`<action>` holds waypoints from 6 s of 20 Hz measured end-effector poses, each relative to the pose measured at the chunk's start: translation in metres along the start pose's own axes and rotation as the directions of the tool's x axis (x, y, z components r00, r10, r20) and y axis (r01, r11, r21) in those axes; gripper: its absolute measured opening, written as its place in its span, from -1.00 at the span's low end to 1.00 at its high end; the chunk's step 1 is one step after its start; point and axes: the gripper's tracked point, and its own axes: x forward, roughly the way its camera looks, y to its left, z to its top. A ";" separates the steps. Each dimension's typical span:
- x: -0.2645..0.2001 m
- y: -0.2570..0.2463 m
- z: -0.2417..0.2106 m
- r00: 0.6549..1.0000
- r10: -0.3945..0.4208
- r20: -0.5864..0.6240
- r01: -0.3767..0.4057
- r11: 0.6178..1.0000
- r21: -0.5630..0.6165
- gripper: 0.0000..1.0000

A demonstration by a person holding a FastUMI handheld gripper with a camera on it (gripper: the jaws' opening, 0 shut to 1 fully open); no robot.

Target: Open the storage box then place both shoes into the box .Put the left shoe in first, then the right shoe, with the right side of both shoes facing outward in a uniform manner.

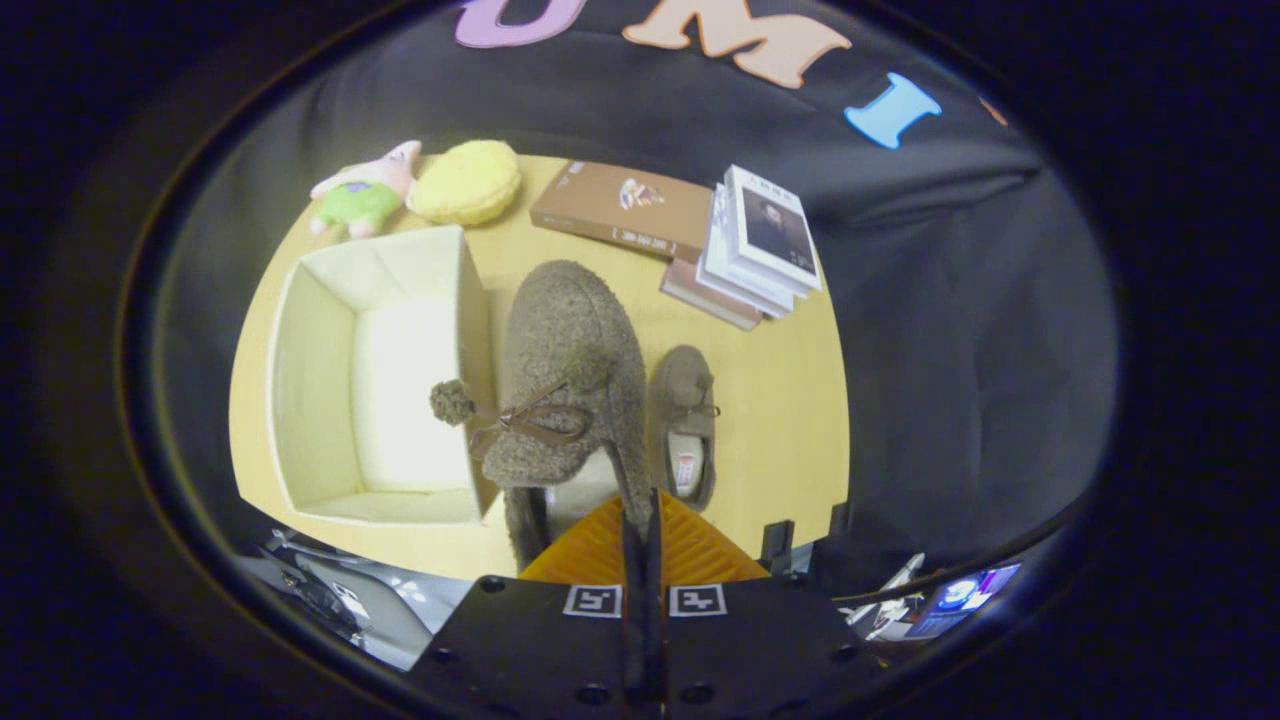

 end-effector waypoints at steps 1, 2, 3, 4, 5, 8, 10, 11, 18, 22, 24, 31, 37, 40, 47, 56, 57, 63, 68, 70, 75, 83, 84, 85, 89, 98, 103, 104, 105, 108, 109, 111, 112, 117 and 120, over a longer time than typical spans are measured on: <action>-0.010 0.013 0.010 1.000 0.012 0.025 -0.012 1.000 -0.010 -0.93; -0.018 0.028 0.019 0.998 0.029 0.046 -0.029 0.999 -0.017 -0.93; -0.023 0.045 0.026 0.997 0.053 0.061 -0.052 0.998 -0.024 -0.93; -0.027 0.063 0.031 0.995 0.077 0.070 -0.076 0.997 -0.026 -0.93; -0.026 0.082 0.035 0.992 0.108 0.072 -0.105 0.994 -0.035 -0.93; -0.014 0.128 0.042 0.986 0.159 0.051 -0.156 0.986 -0.061 -0.93; 0.001 0.151 0.044 0.986 0.166 0.027 -0.164 0.983 -0.078 -0.93; 0.010 0.162 0.044 0.986 0.166 0.011 -0.165 0.983 -0.082 -0.93; 0.077 0.230 0.030 0.965 0.240 -0.106 -0.249 0.965 -0.084 -0.93; 0.101 0.258 0.016 0.943 0.299 -0.146 -0.311 0.947 -0.073 -0.93; 0.110 0.267 0.009 0.933 0.323 -0.156 -0.336 0.940 -0.064 -0.93; 0.129 0.267 -0.008 0.933 0.323 -0.160 -0.336 0.940 -0.061 -0.78; 0.099 0.261 -0.007 0.908 0.391 -0.148 -0.398 0.917 -0.020 0.01; 0.077 0.247 -0.015 0.893 0.416 -0.174 -0.424 0.906 -0.011 0.62; 0.037 0.167 -0.014 0.936 0.327 -0.128 -0.323 0.945 0.054 1.00; 0.041 0.040 -0.014 0.976 0.197 -0.094 -0.182 0.972 0.147 1.00; 0.048 0.026 -0.014 0.978 0.184 -0.099 -0.166 0.973 0.162 1.00; 0.095 -0.048 -0.029 0.981 0.101 -0.166 -0.066 0.977 0.202 1.00; 0.145 -0.093 -0.052 0.969 0.057 -0.239 -0.001 0.974 0.226 0.96; 0.164 -0.107 -0.061 0.962 0.040 -0.269 0.020 0.976 0.217 0.96; 0.209 -0.117 -0.076 0.946 0.038 -0.323 0.027 0.981 0.194 0.77; 0.258 -0.117 -0.096 0.930 0.057 -0.363 0.014 0.982 0.189 0.55; 0.262 -0.120 -0.099 0.929 0.054 -0.367 0.015 0.983 0.181 0.51; 0.265 -0.120 -0.101 0.927 0.063 -0.369 0.007 0.983 0.186 0.43; 0.278 -0.109 -0.107 0.922 0.131 -0.364 -0.051 0.974 0.222 0.09; 0.279 -0.087 -0.103 0.919 0.149 -0.366 -0.101 0.984 0.147 -0.59; 0.279 -0.085 -0.104 0.915 0.101 -0.391 -0.055 0.990 0.128 -0.60; 0.276 -0.086 -0.101 0.918 0.091 -0.387 -0.048 0.992 0.121 -0.72; 0.277 -0.085 -0.102 0.920 0.078 -0.384 -0.038 0.993 0.112 -0.77; 0.277 -0.085 -0.101 0.925 0.057 -0.375 -0.018 0.994 0.106 -0.82; 0.276 -0.086 -0.102 0.927 0.057 -0.371 -0.021 0.995 0.100 -0.82; 0.275 -0.088 -0.101 0.932 0.060 -0.357 -0.027 0.995 0.097 -0.83; 0.273 -0.089 -0.101 0.934 0.065 -0.352 -0.031 0.994 0.100 -0.83; 0.250 -0.102 -0.096 0.947 0.079 -0.311 -0.026 0.985 0.170 -0.83; 0.223 -0.119 -0.086 0.958 0.027 -0.285 0.031 0.980 0.197 -0.83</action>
